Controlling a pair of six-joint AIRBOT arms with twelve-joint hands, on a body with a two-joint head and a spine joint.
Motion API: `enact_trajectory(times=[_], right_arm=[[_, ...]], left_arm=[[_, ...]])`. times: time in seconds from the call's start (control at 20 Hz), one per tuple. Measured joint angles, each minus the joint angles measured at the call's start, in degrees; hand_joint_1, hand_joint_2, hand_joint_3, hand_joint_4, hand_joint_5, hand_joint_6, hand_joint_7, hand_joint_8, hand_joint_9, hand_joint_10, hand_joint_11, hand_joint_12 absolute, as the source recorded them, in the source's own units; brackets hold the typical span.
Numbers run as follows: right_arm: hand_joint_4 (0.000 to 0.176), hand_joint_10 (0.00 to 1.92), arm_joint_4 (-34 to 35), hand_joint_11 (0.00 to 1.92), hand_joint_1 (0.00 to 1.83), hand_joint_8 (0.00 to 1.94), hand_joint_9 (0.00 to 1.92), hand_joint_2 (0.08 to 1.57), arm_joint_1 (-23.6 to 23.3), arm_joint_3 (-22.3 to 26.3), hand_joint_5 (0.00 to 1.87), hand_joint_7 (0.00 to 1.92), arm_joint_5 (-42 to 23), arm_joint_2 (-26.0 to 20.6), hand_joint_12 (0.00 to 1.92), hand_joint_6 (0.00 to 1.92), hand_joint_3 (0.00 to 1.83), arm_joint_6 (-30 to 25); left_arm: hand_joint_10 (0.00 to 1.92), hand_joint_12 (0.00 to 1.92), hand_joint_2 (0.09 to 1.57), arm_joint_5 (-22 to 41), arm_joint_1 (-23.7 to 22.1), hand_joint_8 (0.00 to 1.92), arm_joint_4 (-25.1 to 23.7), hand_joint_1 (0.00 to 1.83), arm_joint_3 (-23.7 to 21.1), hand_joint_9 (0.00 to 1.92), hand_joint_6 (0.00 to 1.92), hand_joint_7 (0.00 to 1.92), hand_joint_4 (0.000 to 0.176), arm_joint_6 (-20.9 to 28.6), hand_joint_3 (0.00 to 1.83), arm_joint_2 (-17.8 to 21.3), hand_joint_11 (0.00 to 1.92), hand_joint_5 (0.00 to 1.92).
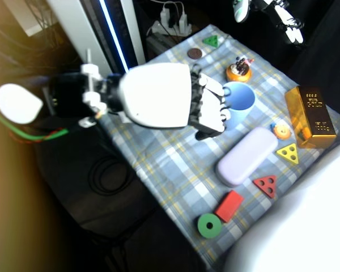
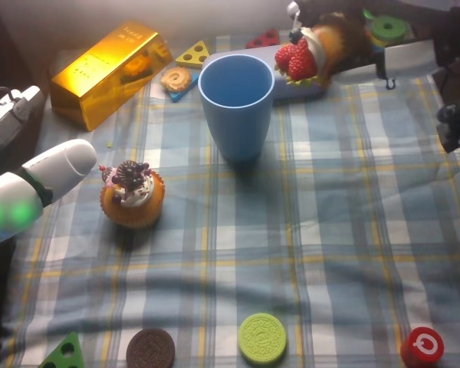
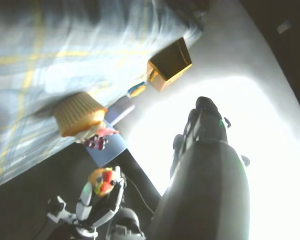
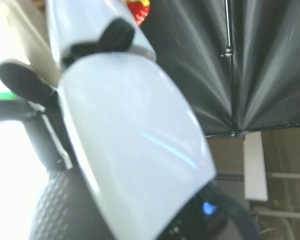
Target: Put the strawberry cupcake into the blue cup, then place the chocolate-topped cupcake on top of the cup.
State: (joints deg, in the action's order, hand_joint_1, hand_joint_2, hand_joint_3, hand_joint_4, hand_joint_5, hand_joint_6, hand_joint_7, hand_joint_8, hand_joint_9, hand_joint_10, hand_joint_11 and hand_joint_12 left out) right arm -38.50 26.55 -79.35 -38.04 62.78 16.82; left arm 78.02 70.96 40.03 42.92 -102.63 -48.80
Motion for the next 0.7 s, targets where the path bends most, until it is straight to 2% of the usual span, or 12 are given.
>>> enact_trajectory(times=[0.05,0.1,0.15,0.2,0.25,0.3,0.35,0.4,0.5,0.55,0.6,0.7], right_arm=[[0.0,1.92,0.17,0.84,0.69,1.7,0.79,1.2,-0.76,-0.31,0.92,0.7,0.07,0.35,1.92,0.15,0.0,-0.15],[0.051,1.91,0.2,0.86,0.94,1.55,0.81,1.16,-1.4,-0.63,0.91,0.77,-0.35,0.68,1.92,0.89,0.0,-0.2],[0.0,1.88,0.5,0.82,0.76,1.5,0.79,1.18,-1.57,-0.94,0.88,0.76,-0.72,1.05,1.92,0.46,0.0,-0.26],[0.0,1.88,0.33,0.7,0.66,1.57,0.67,1.2,-1.88,-1.38,0.85,0.65,-0.68,1.62,1.92,0.5,0.0,-0.15],[0.0,1.84,0.13,0.68,0.58,1.54,0.66,1.2,-2.03,-1.66,0.74,0.65,-0.5,2.1,1.92,0.74,0.0,-0.11],[0.0,1.91,0.11,0.74,0.55,1.62,0.68,1.2,-2.03,-1.9,0.63,0.66,-0.31,2.58,1.92,1.13,0.0,-0.13],[0.0,1.9,-0.42,0.75,0.54,1.64,0.7,1.17,-2.29,-2.08,0.57,0.66,-0.24,2.91,1.92,1.21,0.0,-0.11],[0.0,1.85,-0.72,0.67,0.54,1.6,0.65,1.17,-2.84,-2.12,0.57,0.63,-0.11,3.02,1.92,1.2,0.0,-0.15],[0.0,1.85,-0.35,0.71,0.56,1.59,0.69,1.17,-3.54,-2.84,0.6,0.67,-0.63,3.32,1.92,1.15,0.0,-0.13],[0.0,1.87,-0.09,0.8,0.59,1.6,0.77,1.16,-3.91,-3.06,0.64,0.72,-0.66,3.45,1.92,1.15,0.0,-0.11],[0.0,1.9,-0.15,0.84,0.61,1.63,0.79,1.18,-4.24,-3.34,0.64,0.74,-0.59,3.85,1.92,1.15,0.0,-0.07],[0.0,1.92,-0.61,0.91,0.62,1.75,0.85,1.19,-4.26,-3.34,0.57,0.75,-0.52,4.26,1.92,1.32,0.0,-0.11]], left_arm=[[0.0,0.18,0.92,0.02,-0.02,0.0,0.0,0.0,0.0,0.07,0.0,0.06,0.047,0.0,0.0,0.0,0.0,0.13],[0.0,0.3,0.95,-0.02,0.0,0.0,-0.02,0.0,0.0,0.11,0.0,0.09,0.02,0.0,0.0,0.0,0.0,0.15],[0.0,0.24,0.94,0.0,0.0,0.0,-0.11,0.0,0.0,0.08,0.0,0.06,0.046,0.0,0.0,0.0,0.0,0.12],[0.0,0.28,0.93,0.0,0.0,0.0,-0.13,0.0,0.0,0.1,0.0,0.09,0.045,0.0,0.0,-0.04,0.0,0.14],[0.0,0.34,0.92,-0.02,-0.02,0.0,-0.13,0.0,0.0,0.12,0.0,0.1,0.04,0.0,0.0,-0.04,0.0,0.15],[0.01,0.38,0.94,0.0,0.0,0.0,-0.09,0.0,0.0,0.14,0.0,0.12,0.025,0.0,0.0,-0.04,0.0,0.17],[0.0,0.31,0.92,0.0,0.0,0.0,-0.11,0.0,0.0,0.12,0.0,0.1,0.032,0.0,0.0,-0.04,0.0,0.15],[0.0,0.25,0.92,0.0,0.0,0.0,-0.13,0.0,0.0,0.1,0.0,0.09,0.031,0.0,0.0,-0.04,0.0,0.15],[0.01,0.24,0.92,0.02,-0.02,0.0,-0.09,0.0,0.0,0.1,0.0,0.1,0.036,0.0,0.0,-0.04,0.0,0.15],[0.0,0.24,0.91,0.0,0.0,0.0,-0.13,0.0,0.0,0.1,0.0,0.09,0.04,0.0,0.0,-0.04,0.0,0.15],[0.01,0.27,0.92,0.0,0.0,0.0,-0.04,0.0,0.0,0.11,0.0,0.1,0.029,0.0,0.0,-0.04,0.0,0.16],[0.0,0.19,0.91,0.0,-0.02,0.0,-0.2,0.0,0.0,0.08,0.0,0.07,0.039,0.0,0.0,-0.04,0.0,0.14]])
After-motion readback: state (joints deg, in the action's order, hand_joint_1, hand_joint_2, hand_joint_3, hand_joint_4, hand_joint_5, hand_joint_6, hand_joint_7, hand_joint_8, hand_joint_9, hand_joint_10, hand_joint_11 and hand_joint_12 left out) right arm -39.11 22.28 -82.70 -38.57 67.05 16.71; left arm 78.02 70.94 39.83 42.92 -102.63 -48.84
